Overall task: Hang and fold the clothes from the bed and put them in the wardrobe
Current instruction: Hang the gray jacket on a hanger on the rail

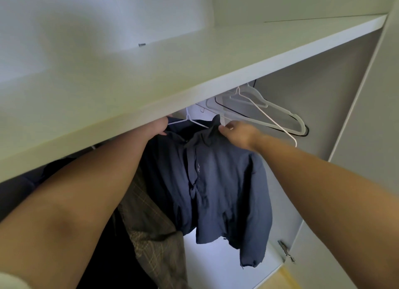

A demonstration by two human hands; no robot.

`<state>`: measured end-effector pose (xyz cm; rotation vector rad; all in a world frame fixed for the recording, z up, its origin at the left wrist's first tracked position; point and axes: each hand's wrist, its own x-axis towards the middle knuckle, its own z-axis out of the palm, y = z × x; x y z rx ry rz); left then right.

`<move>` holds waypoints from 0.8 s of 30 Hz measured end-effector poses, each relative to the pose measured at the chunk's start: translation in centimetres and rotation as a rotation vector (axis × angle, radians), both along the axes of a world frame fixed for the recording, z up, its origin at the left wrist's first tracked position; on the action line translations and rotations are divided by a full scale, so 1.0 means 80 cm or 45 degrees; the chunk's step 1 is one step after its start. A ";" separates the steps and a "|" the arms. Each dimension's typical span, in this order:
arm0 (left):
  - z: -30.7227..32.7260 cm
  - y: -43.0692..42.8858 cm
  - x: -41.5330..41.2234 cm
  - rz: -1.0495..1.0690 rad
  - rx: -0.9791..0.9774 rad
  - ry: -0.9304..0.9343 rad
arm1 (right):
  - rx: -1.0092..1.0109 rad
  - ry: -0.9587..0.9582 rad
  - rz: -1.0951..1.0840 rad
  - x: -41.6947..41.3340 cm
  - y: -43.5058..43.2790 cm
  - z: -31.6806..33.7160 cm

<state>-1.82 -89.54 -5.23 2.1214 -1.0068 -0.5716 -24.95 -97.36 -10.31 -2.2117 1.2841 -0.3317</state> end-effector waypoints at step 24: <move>-0.025 -0.015 -0.048 0.023 -0.291 -0.685 | -0.068 0.251 -0.014 -0.025 0.067 -0.043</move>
